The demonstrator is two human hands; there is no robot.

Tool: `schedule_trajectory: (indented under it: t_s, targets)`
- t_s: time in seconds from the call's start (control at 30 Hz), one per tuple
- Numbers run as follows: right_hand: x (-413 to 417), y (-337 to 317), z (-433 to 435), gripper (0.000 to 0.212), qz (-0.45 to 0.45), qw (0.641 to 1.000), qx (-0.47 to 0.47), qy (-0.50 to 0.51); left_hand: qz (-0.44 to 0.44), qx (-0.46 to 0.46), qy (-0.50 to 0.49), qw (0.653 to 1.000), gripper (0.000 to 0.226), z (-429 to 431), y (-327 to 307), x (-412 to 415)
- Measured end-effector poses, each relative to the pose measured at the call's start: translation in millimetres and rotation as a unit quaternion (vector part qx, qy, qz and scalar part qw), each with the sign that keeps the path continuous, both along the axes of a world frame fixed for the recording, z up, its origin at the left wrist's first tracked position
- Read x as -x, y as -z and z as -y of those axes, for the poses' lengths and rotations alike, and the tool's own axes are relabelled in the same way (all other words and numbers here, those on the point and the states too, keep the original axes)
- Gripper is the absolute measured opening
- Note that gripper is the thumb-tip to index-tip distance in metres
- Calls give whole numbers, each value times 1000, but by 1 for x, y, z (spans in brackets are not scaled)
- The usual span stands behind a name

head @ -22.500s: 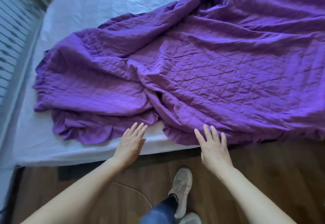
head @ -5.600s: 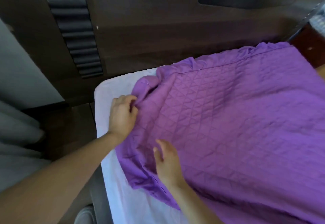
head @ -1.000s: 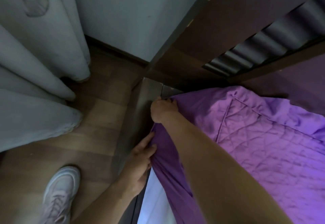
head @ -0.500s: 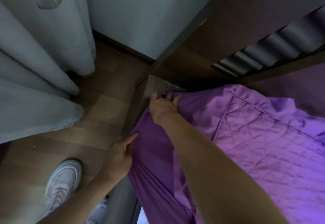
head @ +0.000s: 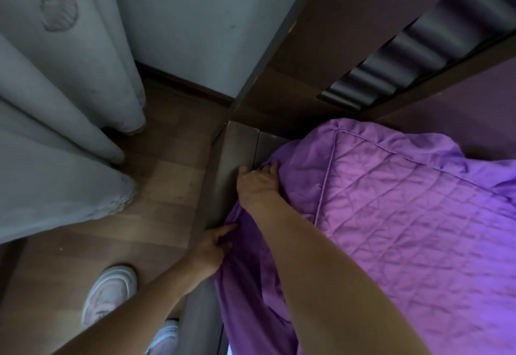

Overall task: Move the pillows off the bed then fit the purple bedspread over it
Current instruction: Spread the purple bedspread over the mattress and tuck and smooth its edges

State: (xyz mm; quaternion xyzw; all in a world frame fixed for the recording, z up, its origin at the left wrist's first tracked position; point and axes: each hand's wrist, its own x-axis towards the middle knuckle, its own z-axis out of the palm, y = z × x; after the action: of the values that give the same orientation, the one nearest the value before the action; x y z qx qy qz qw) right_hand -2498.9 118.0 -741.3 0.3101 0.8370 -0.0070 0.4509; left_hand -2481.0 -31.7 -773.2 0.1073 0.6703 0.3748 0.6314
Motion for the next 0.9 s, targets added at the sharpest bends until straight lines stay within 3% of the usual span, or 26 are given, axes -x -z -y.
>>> schedule_trajectory:
  t_s: [0.13,0.23,0.3,0.37,0.47,0.53,0.6,0.73,0.8,0.9]
  targets:
    - [0,-26,4,39,2,998,-10,-63,109,-9,12,994,43,-11,-16,-10]
    - [3,-56,8,33,-158,986,-9,-56,115,2,-3,993,30,-25,-46,-7]
    - [-2,-77,11,35,-328,943,-25,-48,99,11,-37,994,26,-36,-71,1]
    - [-12,-98,10,39,-486,872,-56,-21,43,10,-93,995,28,-51,-98,15]
    - [-42,-127,-5,36,-588,798,-128,36,-58,-39,-179,981,35,-82,-124,37]
    - [-71,-141,-22,35,-589,780,-194,81,-102,-92,-179,974,23,-109,-135,44]
    - [-101,-146,-38,37,-554,786,-242,133,-140,-126,-147,971,15,-138,-146,43]
    - [-140,-148,-56,44,-418,851,-204,244,-209,-80,-45,974,57,-185,-163,32]
    - [-151,-147,-63,52,-356,876,-168,278,-273,-51,7,961,44,-195,-160,25]
    - [-154,-146,-69,55,-340,892,-130,268,-351,-53,15,935,11,-202,-165,21]
